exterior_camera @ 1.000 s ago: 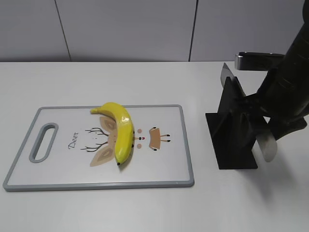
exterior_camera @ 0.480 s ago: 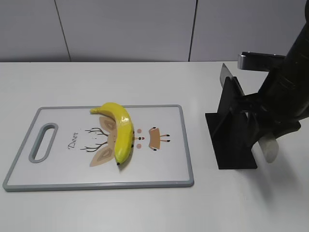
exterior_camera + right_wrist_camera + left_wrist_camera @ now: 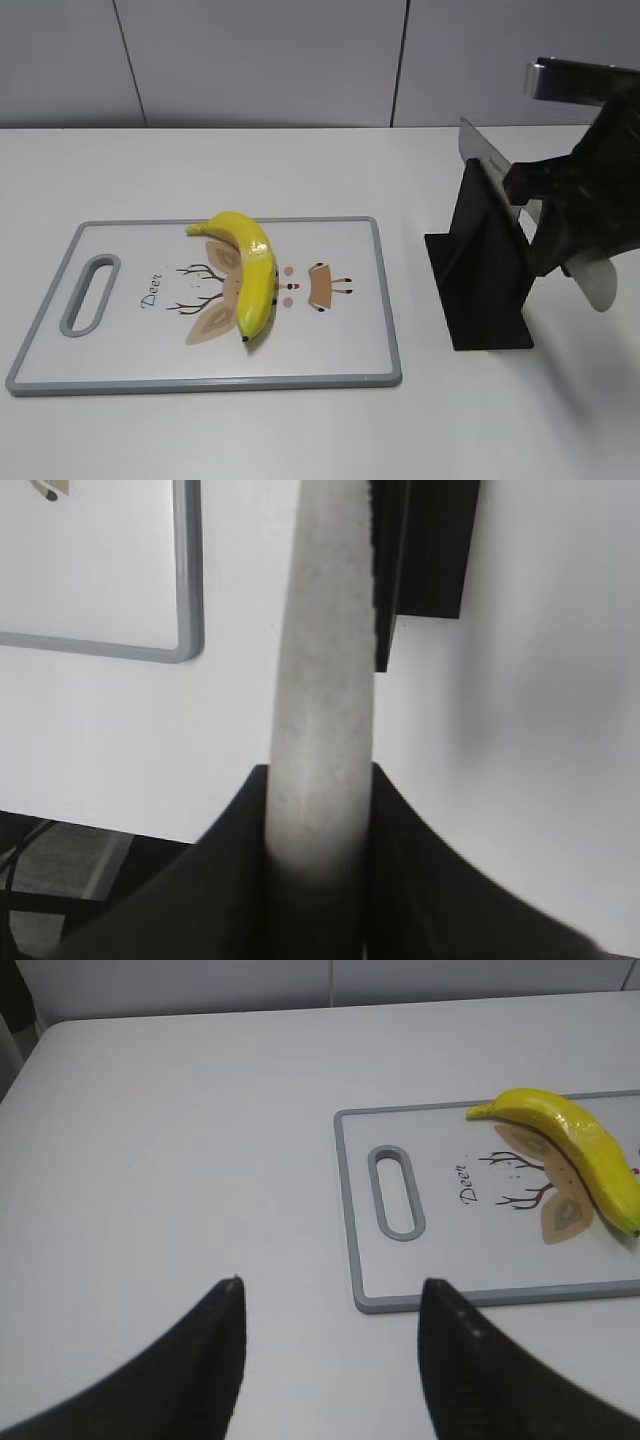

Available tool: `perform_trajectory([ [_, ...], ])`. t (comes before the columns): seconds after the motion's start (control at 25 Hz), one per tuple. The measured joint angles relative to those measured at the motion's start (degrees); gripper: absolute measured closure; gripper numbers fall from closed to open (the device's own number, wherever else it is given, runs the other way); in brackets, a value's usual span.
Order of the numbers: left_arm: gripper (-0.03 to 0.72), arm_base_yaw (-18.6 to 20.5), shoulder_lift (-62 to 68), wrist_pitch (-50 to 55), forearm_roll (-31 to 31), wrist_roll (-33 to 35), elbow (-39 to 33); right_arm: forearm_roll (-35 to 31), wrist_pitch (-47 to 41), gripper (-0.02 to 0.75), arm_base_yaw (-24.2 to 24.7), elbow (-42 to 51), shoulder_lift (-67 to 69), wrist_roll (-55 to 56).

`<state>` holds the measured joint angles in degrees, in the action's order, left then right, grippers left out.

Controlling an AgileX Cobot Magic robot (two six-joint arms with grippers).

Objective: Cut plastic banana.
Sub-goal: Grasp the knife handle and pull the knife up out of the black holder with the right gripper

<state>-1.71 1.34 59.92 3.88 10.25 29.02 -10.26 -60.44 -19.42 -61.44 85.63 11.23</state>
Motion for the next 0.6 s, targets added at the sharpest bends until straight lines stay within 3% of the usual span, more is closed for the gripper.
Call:
perform_trajectory([
  [0.6, 0.160, 0.00, 0.00, -0.05, 0.00, 0.00, 0.00, 2.52, -2.75, 0.575, -0.34, -11.62, -4.69, -0.82],
])
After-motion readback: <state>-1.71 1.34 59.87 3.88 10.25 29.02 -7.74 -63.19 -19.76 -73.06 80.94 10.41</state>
